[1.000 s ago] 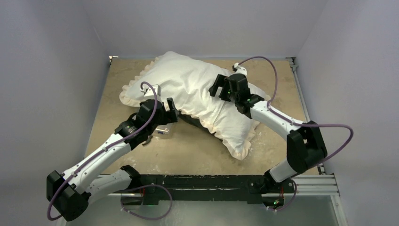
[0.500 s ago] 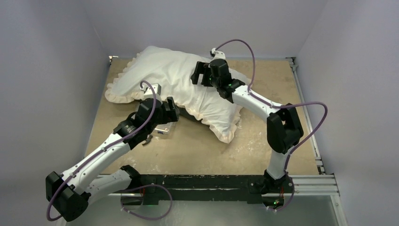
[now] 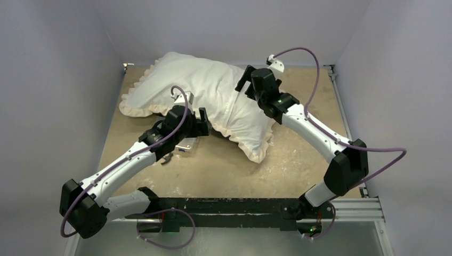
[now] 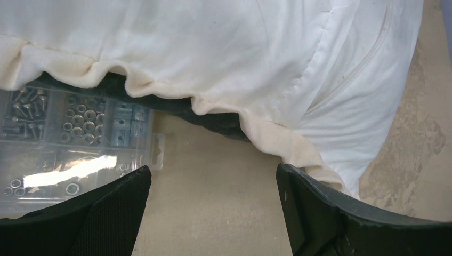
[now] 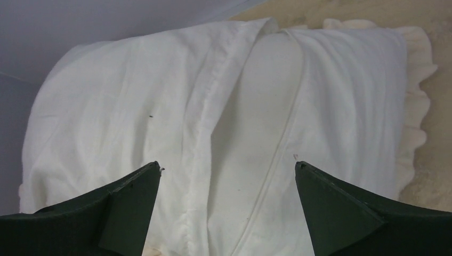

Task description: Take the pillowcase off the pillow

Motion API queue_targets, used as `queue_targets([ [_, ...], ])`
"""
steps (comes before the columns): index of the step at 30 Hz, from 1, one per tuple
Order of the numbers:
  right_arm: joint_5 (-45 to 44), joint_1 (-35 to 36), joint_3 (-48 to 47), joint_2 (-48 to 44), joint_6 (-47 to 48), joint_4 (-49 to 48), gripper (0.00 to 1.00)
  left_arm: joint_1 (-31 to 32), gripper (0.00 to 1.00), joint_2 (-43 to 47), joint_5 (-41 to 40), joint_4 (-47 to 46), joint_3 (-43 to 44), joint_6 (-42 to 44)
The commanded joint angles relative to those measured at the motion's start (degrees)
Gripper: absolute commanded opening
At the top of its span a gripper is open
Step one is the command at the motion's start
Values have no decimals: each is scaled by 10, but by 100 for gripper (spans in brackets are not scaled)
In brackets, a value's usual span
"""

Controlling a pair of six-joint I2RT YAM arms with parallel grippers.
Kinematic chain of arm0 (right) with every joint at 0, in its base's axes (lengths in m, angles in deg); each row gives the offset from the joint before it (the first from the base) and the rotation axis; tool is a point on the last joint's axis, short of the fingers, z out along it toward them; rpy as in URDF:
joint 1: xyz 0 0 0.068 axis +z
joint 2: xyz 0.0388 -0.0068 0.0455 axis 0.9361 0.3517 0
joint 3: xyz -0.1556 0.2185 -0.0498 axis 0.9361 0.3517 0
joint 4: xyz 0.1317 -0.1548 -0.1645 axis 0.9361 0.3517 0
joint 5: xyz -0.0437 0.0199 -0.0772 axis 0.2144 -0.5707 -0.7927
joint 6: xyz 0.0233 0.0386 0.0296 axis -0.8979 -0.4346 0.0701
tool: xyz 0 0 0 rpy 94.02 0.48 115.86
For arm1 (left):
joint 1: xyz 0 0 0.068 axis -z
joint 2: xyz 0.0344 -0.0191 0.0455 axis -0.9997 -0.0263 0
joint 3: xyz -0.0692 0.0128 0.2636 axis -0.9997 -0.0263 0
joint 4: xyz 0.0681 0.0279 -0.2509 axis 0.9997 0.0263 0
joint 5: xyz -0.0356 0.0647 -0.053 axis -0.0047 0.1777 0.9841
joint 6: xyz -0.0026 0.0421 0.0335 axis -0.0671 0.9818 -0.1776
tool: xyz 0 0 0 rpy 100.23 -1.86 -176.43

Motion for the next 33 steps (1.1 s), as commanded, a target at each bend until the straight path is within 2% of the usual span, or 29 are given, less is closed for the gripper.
queue_targets([
  [1, -46, -2, 16, 18, -54, 37, 99, 0, 87, -3, 28, -34, 26, 13],
  [9, -80, -2, 5, 62, -100, 69, 99, 0, 87, 27, 21, -10, 13, 13],
  [21, -101, -6, 92, 43, -182, 114, 99, 0, 87, 31, 26, -7, 16, 9],
  [33, -16, -31, 201, -41, -196, 52, 98, 1, 87, 8, 47, -22, 29, 4],
])
